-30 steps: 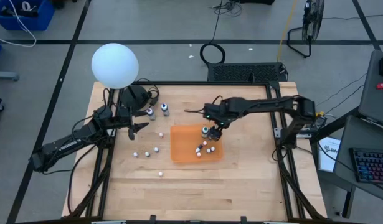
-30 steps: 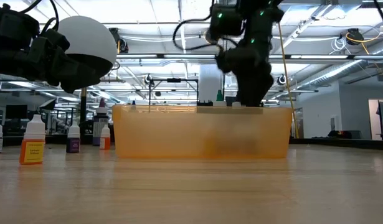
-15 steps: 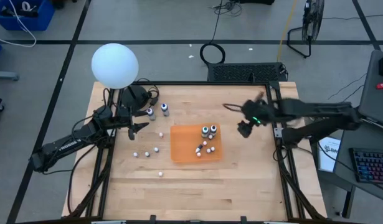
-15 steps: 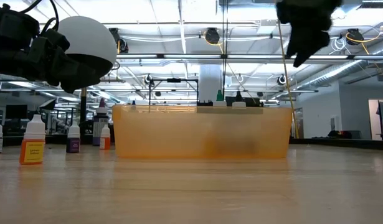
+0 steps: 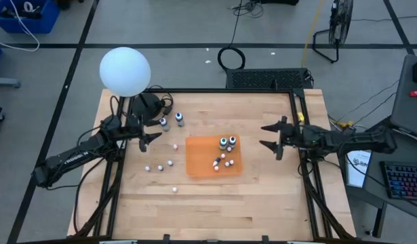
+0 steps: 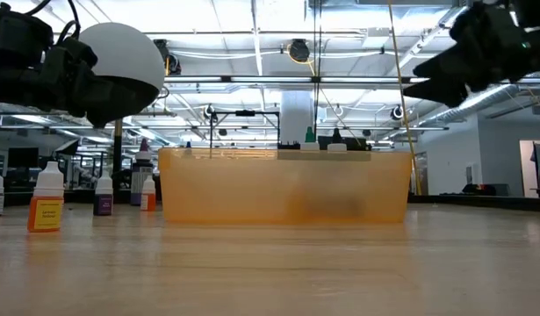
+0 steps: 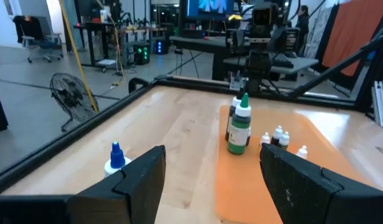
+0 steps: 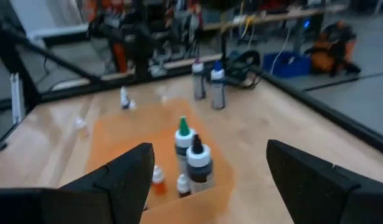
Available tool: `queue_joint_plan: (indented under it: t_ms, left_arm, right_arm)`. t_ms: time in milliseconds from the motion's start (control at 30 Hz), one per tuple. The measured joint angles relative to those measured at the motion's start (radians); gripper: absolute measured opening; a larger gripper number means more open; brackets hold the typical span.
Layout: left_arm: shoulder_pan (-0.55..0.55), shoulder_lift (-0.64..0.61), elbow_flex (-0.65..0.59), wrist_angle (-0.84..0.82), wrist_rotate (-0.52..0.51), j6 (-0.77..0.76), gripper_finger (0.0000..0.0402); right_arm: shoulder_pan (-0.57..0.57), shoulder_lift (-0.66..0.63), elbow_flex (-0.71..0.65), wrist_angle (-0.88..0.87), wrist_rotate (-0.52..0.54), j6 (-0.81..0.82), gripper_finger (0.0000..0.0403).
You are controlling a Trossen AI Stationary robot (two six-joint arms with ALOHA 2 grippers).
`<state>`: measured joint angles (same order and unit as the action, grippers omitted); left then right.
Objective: Pick & Place food coloring
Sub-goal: Put the small orange food coloring bottle into the orange bin
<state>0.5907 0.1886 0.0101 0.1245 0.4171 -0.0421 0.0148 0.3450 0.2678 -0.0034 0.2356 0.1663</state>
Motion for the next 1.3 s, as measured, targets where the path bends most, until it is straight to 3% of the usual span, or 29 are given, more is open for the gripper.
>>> queue_joint_plan:
  t_ms: [300, 500, 733, 833, 1100, 1300]
  left_arm:
    - [0.0, 0.001, 0.0, 0.004, 0.001, -0.1, 0.0257]
    - [0.0, 0.001, 0.0, 0.015, -0.006, -0.118, 0.0257]
    - [-0.016, 0.016, 0.004, 0.022, -0.003, -0.402, 0.0257]
    - [-0.064, 0.046, 0.058, -0.065, -0.006, -0.405, 0.0257]
    - [-0.283, 0.312, 0.313, -0.442, -0.276, -0.26, 0.0257]
    - [-0.428, 0.609, 0.449, -0.468, -0.355, -0.308, 0.0257]
  right_arm:
    - [-0.009, -0.335, -0.171, 0.008, -0.057, -0.067, 0.0293]
    - [-0.008, -0.327, -0.204, 0.029, -0.061, -0.115, 0.0293]
    - [-0.008, -0.318, -0.207, 0.062, -0.057, -0.047, 0.0293]
    - [-0.008, -0.317, -0.208, 0.075, -0.055, -0.05, 0.0294]
    - [-0.008, -0.317, -0.209, 0.092, -0.053, -0.051, 0.0294]
    - [-0.008, -0.317, -0.209, 0.095, -0.053, -0.051, 0.0293]
